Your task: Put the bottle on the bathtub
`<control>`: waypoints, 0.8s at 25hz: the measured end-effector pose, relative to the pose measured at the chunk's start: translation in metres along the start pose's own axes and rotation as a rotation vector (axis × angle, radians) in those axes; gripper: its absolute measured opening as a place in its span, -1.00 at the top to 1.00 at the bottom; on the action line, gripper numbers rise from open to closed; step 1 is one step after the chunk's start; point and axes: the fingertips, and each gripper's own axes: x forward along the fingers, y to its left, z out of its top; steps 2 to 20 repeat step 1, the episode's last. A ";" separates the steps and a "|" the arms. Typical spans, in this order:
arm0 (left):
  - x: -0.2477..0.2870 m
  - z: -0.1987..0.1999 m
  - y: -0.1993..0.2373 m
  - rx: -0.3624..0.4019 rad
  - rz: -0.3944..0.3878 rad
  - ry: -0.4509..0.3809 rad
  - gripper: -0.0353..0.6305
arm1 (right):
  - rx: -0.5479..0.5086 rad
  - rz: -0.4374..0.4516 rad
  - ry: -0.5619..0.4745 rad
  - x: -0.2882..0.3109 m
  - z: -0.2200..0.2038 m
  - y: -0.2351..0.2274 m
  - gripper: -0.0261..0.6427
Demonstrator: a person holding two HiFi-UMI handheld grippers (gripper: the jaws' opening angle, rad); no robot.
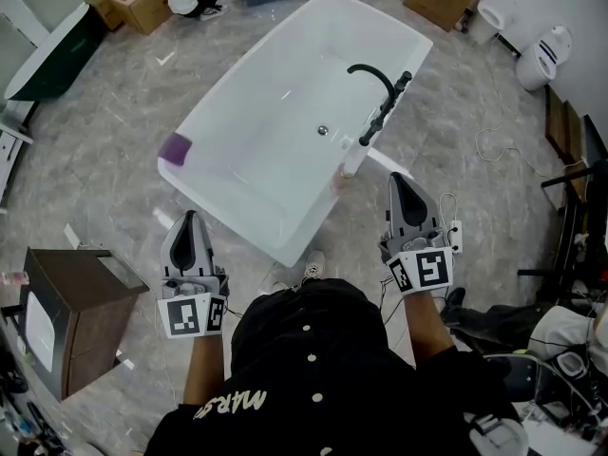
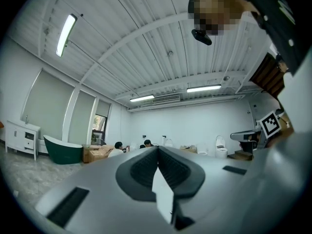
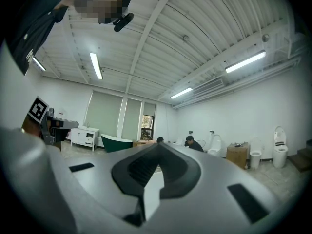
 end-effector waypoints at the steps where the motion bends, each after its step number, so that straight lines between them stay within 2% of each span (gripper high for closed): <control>1: 0.001 0.000 0.000 0.000 0.000 0.000 0.86 | 0.001 0.000 0.001 0.001 0.000 0.000 0.94; 20: 0.001 0.000 0.000 0.000 0.000 0.000 0.86 | 0.001 0.000 0.001 0.001 0.000 0.000 0.94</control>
